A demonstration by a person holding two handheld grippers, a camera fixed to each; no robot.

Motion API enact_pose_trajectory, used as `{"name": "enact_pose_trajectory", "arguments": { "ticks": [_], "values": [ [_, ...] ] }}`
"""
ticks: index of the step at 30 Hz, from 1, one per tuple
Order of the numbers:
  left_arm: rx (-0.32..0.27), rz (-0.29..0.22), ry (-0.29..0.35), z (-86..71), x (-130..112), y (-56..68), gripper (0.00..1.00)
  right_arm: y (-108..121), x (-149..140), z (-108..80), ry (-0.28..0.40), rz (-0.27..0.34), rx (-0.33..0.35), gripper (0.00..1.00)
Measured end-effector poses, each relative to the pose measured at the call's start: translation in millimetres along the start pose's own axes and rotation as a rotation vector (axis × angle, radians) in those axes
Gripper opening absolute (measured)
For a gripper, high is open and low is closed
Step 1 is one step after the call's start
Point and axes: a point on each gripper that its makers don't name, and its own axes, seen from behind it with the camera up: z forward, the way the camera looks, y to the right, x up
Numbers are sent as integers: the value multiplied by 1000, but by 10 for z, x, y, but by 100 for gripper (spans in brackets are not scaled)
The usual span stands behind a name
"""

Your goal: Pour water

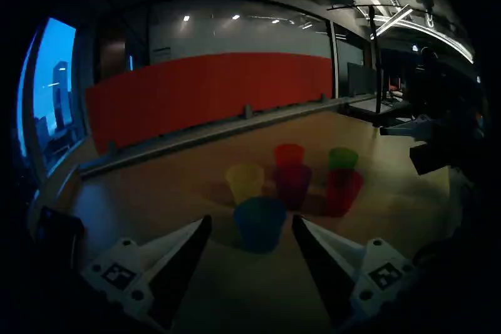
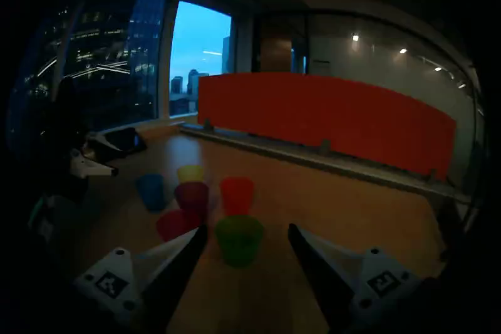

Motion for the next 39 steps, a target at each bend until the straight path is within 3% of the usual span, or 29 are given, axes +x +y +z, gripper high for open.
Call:
{"name": "enact_pose_trajectory", "arguments": {
  "ticks": [9, 18, 32, 39],
  "values": [
    [113, -15, 143, -249, 357, -146, 95, 92, 375, -205, 138, 13, -116, 99],
    [220, -52, 246, -399, 515, -245, 95, 421, 547, -377, 250, 30, -316, 100],
    [337, -72, 339, -518, 612, -336, 95, 740, 639, -625, 366, 107, -537, 100],
    [392, -59, 362, -552, 656, -389, 95, 765, 638, -712, 406, 120, -574, 99]
  ]
}}
